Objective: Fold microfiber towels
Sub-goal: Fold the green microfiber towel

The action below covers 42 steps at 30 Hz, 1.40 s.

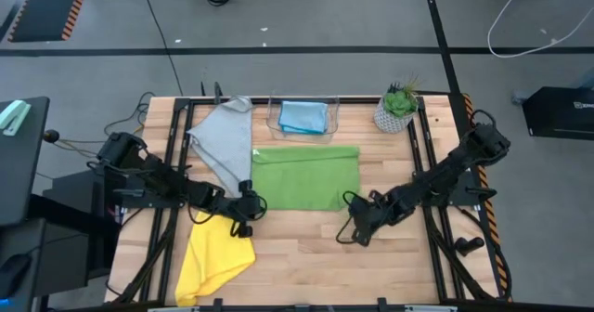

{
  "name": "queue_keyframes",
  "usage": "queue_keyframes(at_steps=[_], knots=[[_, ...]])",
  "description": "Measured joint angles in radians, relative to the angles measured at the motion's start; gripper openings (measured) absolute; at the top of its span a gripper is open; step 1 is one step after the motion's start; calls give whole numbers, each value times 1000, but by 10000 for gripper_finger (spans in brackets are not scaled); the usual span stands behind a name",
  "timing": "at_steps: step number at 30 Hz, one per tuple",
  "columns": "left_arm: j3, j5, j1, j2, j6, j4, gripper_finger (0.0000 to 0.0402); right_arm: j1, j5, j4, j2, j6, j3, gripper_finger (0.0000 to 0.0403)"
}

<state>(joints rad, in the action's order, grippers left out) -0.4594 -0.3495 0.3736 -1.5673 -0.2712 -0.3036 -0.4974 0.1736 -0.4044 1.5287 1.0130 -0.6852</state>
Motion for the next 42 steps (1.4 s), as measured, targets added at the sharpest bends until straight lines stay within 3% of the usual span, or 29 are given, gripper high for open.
queue_keyframes(at_steps=[5, 8, 14, 20, 30, 36, 42], knots=[[-30, 16, 52, 0, -15, 16, 9, -75, 21, -9, -72, 72, -11, 33], [-88, -26, 45, 3, 32, 6, 5, -56, 80, -28, -141, 53, -11, 67], [-187, -47, -94, -30, 127, 2, 5, 135, 85, -64, -232, -108, -12, 150], [-211, -14, -189, -107, 151, 4, 6, 378, -106, -49, -194, -298, -12, 203], [-213, -8, -195, -248, 118, -71, 7, 563, -323, -11, -37, -454, -11, 206], [-212, -5, -195, -247, 118, -75, 7, 574, -368, 22, 6, -470, -13, 209], [-212, -4, -195, -246, 114, -69, 4, 537, -466, 43, -45, -495, -11, 191]])
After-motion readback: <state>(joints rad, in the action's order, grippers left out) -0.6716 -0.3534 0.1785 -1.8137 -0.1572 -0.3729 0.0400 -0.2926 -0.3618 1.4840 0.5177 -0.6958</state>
